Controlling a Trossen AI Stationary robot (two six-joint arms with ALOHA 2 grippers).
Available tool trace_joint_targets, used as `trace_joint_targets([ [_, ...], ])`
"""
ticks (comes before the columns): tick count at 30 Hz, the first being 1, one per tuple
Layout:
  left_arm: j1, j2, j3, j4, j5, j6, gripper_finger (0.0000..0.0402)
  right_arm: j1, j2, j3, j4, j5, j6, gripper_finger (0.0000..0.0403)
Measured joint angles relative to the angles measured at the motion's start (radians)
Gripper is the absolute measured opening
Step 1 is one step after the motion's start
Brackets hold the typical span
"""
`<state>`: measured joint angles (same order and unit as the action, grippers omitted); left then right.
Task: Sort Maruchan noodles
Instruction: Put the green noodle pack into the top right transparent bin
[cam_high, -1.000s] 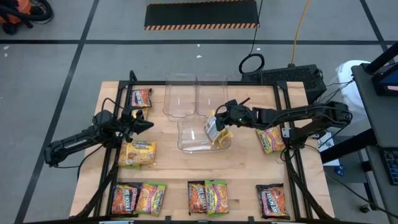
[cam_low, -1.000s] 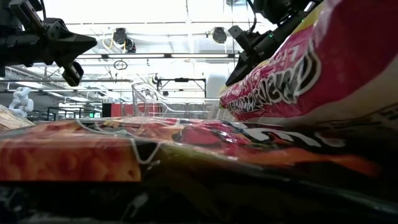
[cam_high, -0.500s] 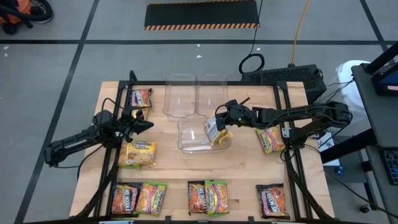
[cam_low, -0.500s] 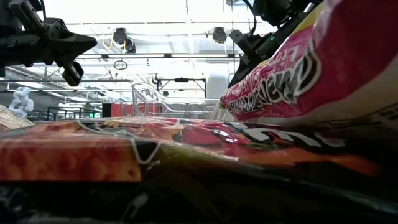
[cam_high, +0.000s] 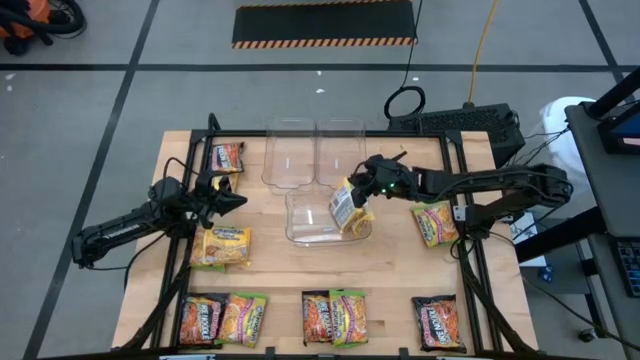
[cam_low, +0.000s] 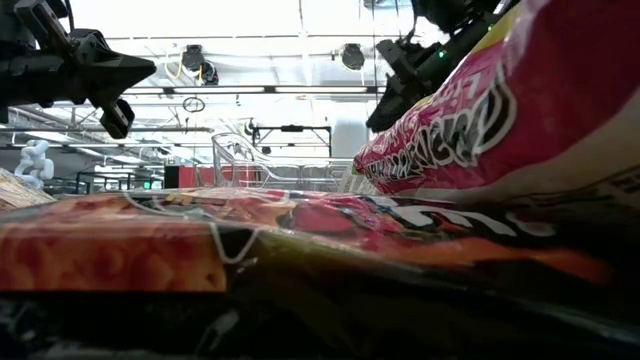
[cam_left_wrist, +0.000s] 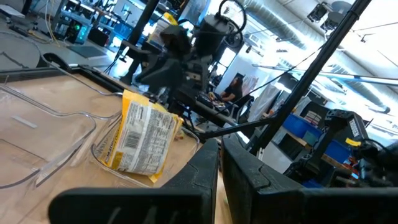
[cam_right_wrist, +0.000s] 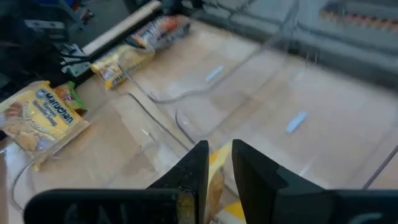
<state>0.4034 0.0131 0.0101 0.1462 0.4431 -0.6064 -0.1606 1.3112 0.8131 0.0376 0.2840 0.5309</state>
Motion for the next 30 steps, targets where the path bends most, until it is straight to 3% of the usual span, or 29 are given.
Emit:
trace_joint_targets([
  [17,0.0,0.0,0.0,0.02,0.0,-0.024,0.0026,0.012,-0.243,0.0,-0.054,-0.028,-0.458,0.0068],
  [26,0.0,0.0,0.0,0.164,0.0,-0.062,0.0026,0.012,-0.329,0.0,-0.191,-0.031,-0.528,0.0067],
  [30,0.0,0.0,0.0,0.232,0.0,-0.093,0.0026,0.012,-0.355,0.0,-0.219,-0.122,-0.581,0.0067],
])
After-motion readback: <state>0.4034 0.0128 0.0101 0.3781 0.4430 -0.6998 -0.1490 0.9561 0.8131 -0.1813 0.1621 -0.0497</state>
